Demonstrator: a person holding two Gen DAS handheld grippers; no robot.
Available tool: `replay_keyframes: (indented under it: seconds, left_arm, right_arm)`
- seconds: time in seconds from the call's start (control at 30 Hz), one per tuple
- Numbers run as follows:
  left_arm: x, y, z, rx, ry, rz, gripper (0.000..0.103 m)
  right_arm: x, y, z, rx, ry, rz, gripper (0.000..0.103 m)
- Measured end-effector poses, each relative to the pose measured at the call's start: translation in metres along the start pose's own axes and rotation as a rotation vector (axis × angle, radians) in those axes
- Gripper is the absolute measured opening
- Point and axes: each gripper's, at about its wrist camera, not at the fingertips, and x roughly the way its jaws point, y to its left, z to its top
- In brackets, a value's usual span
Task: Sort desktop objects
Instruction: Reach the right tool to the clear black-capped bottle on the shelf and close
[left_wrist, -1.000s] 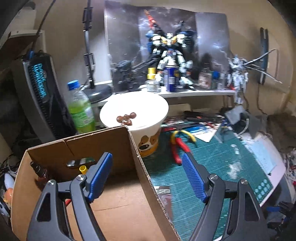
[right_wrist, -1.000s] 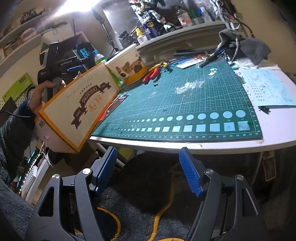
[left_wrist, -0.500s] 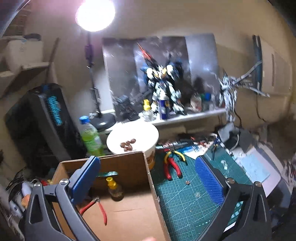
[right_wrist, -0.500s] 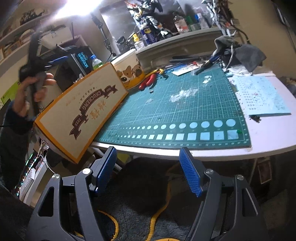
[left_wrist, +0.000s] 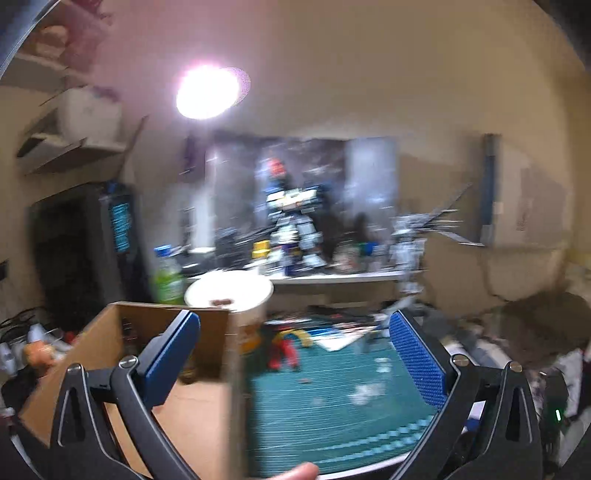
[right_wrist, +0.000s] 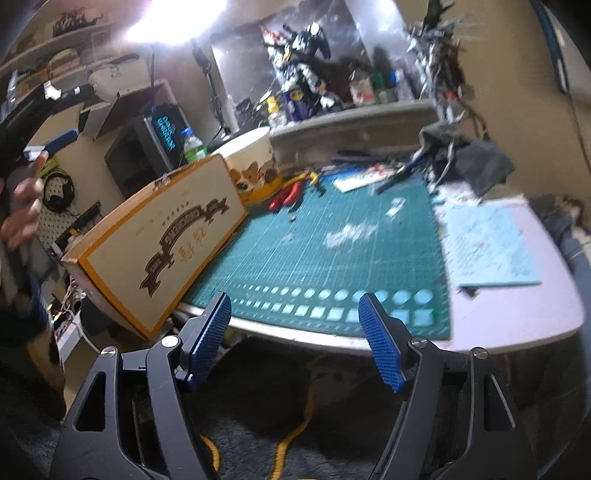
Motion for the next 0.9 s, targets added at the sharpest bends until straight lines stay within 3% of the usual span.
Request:
replay_keyframes:
  seconds: [0.13, 0.3, 0.5, 0.6, 0.73, 0.9]
  left_arm:
    - [0.036, -0.031, -0.050, 0.011, 0.121, -0.092, 0.103]
    - [0.086, -0.038, -0.096, 0.001, 0.185, -0.042, 0.103]
    - [0.117, -0.026, -0.085, -0.031, 0.212, -0.008, 0.103]
    - [0.125, -0.025, -0.080, -0.030, 0.194, 0.027, 0.103]
    - [0.139, -0.020, -0.076, -0.041, 0.190, 0.063, 0.103]
    - [0.155, -0.014, -0.071, -0.054, 0.186, 0.108, 0.103]
  right_arm:
    - [-0.008, -0.009, 0.008, -0.016, -0.045, -0.070, 0.073]
    - [-0.003, -0.023, 0.016, -0.031, -0.059, -0.122, 0.073]
    - [0.009, -0.033, 0.055, -0.132, -0.090, -0.179, 0.074]
    - [0.016, -0.031, 0.094, -0.198, -0.171, -0.206, 0.083]
    - [0.038, -0.023, 0.154, -0.292, -0.292, -0.235, 0.083]
    - [0.097, -0.031, 0.231, -0.350, -0.359, -0.247, 0.083]
